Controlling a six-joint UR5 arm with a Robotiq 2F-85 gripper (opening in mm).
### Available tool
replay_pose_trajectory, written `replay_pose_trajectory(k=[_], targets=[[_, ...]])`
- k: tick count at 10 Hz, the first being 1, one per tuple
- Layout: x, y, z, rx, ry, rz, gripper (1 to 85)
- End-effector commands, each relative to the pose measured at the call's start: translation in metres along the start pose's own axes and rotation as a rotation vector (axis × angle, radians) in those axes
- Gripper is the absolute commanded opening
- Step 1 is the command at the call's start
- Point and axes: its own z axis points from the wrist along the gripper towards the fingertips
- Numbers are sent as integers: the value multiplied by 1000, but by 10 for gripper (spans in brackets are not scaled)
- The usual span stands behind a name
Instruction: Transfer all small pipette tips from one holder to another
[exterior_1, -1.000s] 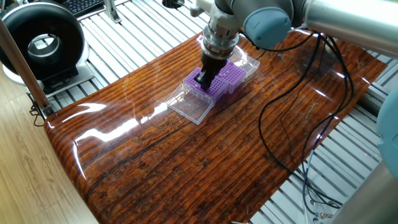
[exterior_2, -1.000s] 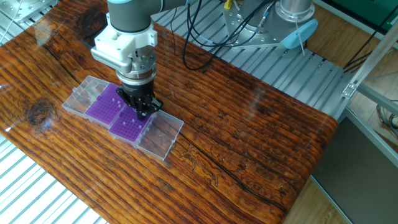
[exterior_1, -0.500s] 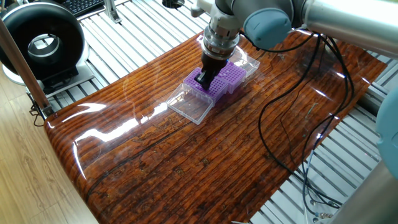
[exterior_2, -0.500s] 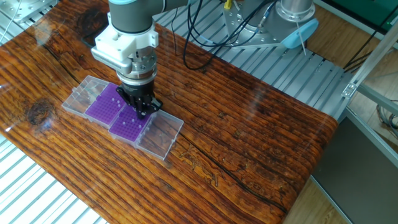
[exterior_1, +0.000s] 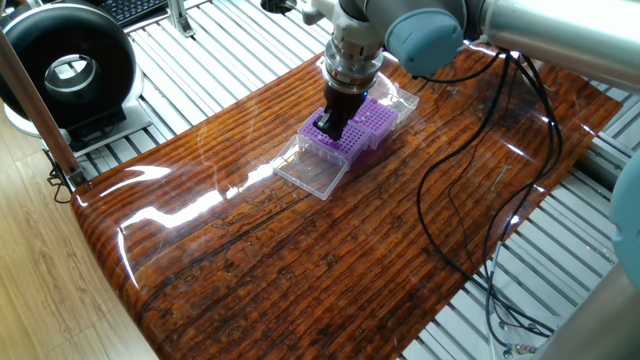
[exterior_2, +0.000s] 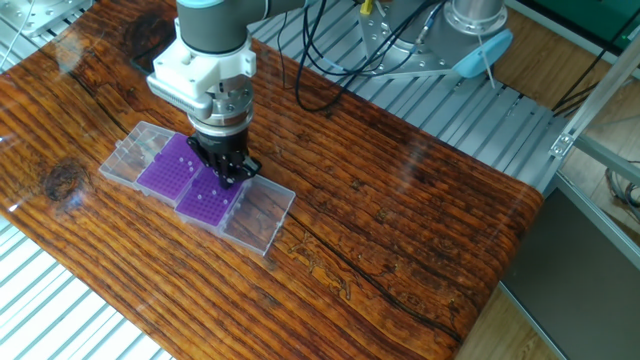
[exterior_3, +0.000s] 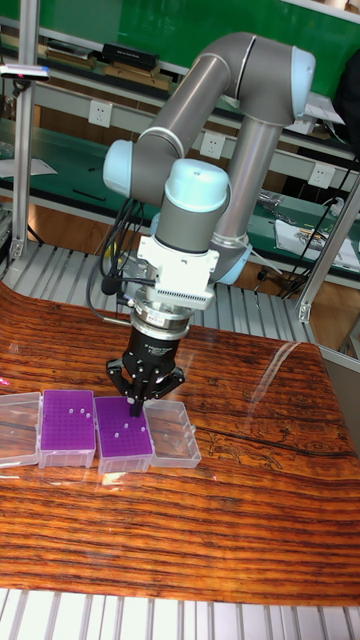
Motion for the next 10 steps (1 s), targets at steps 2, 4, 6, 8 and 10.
replay_pose_trajectory(k=[2, 4, 6, 8, 10], targets=[[1, 1, -6, 1, 7, 30, 13], [2, 1, -9, 3, 12, 36, 13], [2, 4, -12, -4, 14, 41, 13], [3, 5, -15, -3, 17, 46, 13], [3, 4, -17, 0, 19, 47, 13]])
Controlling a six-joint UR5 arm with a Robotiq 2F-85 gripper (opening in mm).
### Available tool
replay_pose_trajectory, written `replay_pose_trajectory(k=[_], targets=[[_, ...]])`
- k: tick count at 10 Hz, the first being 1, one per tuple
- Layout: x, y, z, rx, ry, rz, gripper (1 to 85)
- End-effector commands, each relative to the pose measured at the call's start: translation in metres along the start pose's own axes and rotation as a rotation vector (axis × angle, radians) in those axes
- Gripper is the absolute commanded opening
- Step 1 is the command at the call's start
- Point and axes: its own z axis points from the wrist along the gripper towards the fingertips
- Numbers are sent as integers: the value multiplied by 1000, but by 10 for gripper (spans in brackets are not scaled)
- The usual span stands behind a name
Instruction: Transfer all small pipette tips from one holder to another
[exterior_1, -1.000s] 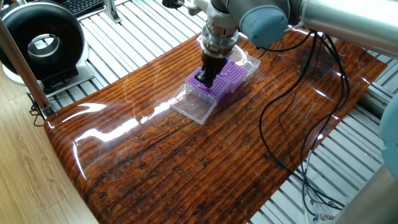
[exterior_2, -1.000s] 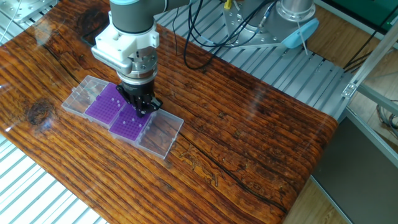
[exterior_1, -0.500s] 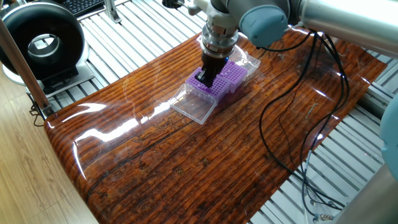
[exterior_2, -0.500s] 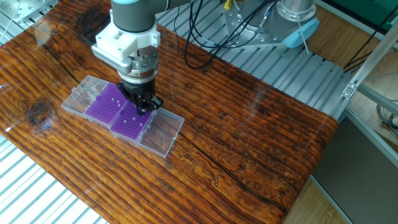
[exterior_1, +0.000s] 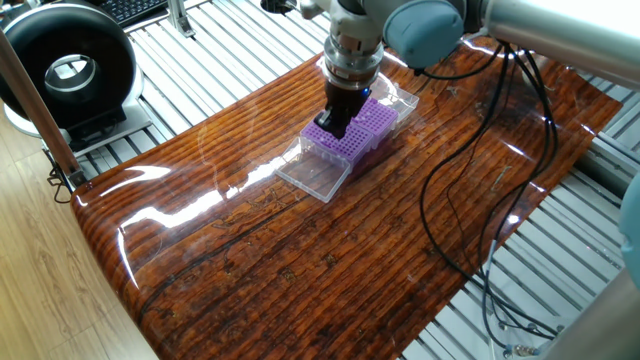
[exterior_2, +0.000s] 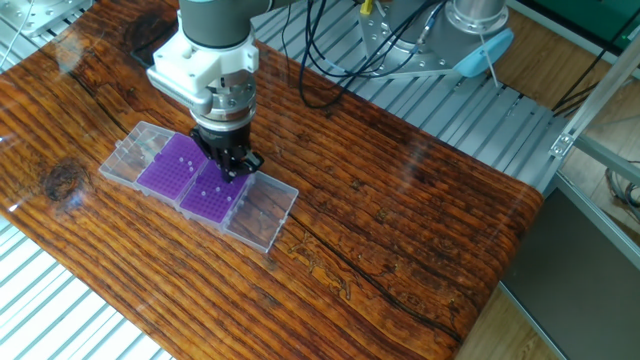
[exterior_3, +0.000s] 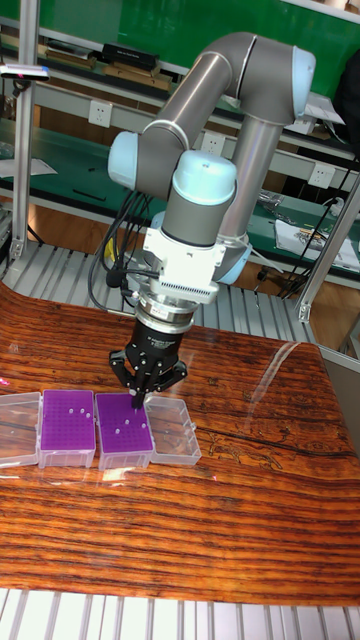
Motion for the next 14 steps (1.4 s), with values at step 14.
replay_pose_trajectory(k=[14], targets=[[-4, -9, -19, 13, 28, -4, 13]])
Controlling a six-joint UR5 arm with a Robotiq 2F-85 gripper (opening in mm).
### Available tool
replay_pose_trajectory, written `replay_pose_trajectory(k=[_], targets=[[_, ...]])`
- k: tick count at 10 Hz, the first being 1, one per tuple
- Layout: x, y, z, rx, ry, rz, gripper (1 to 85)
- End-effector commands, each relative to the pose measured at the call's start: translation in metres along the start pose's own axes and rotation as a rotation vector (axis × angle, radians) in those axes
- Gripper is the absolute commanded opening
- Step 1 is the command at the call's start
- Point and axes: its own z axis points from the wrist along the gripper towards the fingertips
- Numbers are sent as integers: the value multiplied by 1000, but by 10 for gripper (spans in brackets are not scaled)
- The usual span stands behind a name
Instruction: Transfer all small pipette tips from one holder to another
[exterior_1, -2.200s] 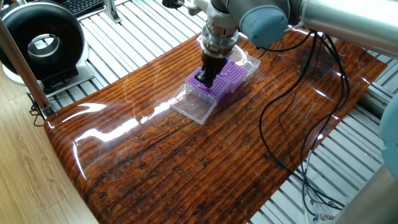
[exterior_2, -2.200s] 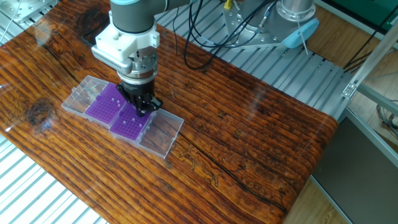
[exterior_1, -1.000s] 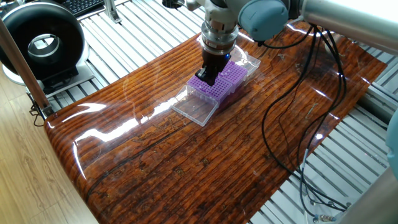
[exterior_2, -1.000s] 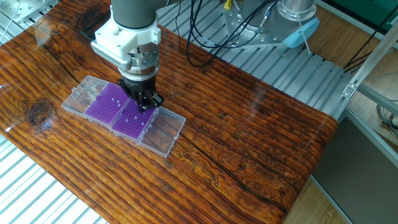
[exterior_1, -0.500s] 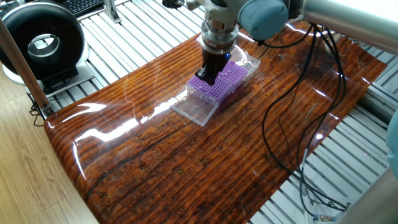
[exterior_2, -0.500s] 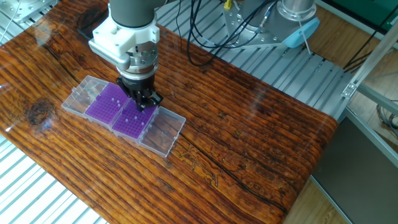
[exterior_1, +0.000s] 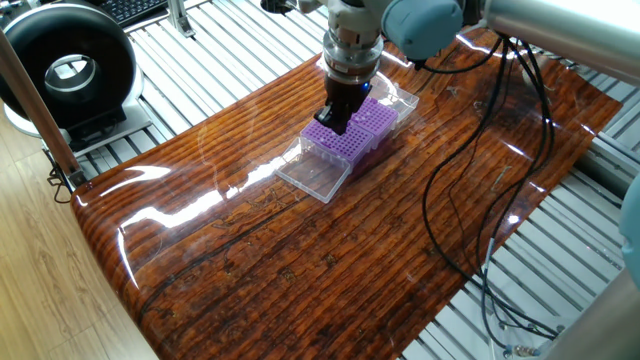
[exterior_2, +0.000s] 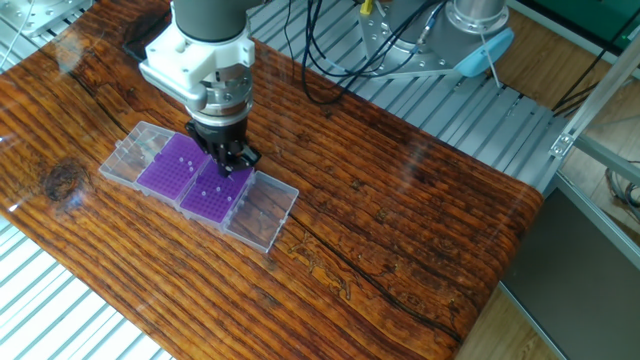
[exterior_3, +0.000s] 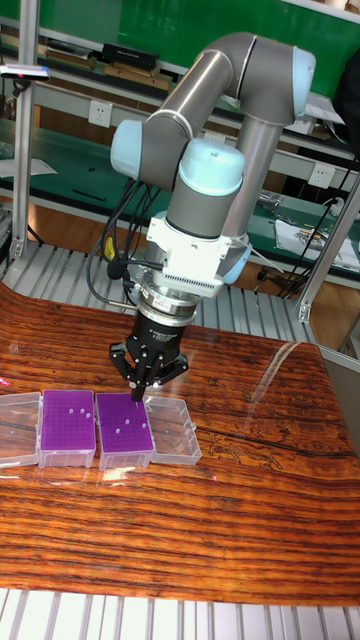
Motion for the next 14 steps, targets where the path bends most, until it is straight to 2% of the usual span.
replay_pose_trajectory(k=[1, 7, 9, 11, 14], targets=[[-3, -4, -5, -8, 3, -5, 13], [-10, -21, -11, 1, 11, -38, 13], [-10, -15, -8, -10, 3, -37, 13], [-11, -4, -18, -19, 15, -20, 13], [-17, -3, -15, -38, 9, -35, 50]])
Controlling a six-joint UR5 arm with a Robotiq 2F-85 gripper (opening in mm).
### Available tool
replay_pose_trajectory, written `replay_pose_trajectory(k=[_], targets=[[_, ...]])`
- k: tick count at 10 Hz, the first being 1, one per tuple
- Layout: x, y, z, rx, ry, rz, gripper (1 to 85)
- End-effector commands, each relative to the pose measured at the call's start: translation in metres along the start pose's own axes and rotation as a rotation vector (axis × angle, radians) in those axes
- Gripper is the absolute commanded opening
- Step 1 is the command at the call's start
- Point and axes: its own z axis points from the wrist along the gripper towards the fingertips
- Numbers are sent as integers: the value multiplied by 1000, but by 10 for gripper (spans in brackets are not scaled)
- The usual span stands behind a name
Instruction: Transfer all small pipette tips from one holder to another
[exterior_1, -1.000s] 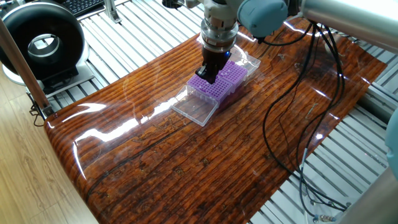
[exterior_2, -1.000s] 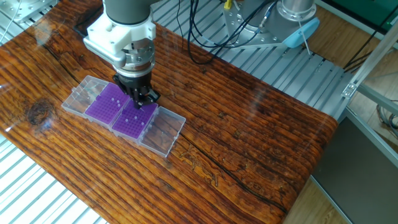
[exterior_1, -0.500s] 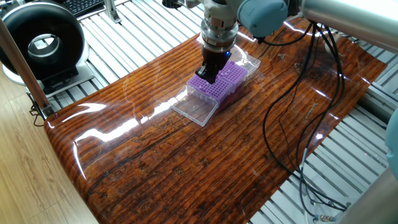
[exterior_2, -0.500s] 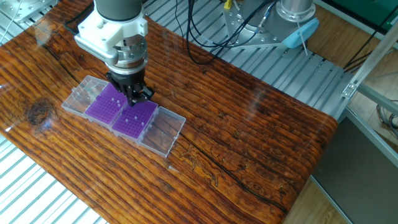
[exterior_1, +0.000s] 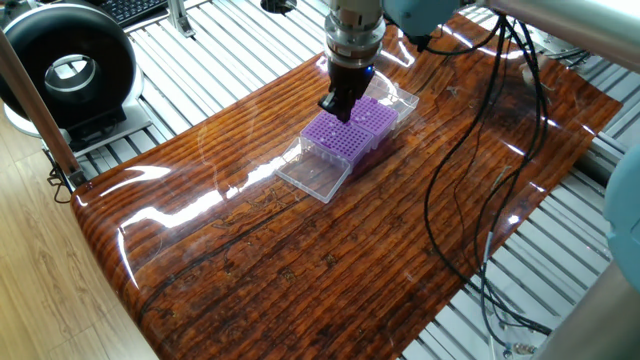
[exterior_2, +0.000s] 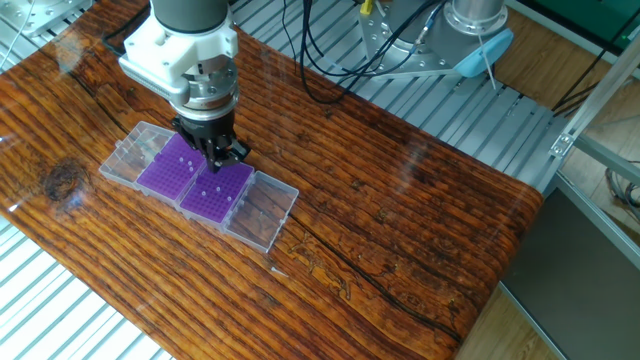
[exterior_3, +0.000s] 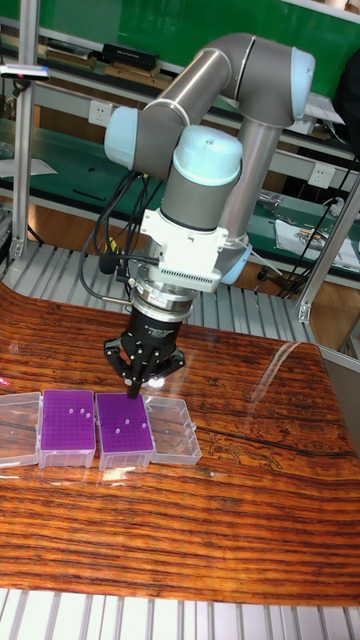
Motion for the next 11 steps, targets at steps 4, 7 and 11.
replay_pose_trajectory(k=[4, 7, 11], targets=[[-9, 11, -1, -52, -21, -6, 97], [-14, 6, 5, -48, -32, -48, 130], [-18, 9, 21, -54, -52, -59, 147]])
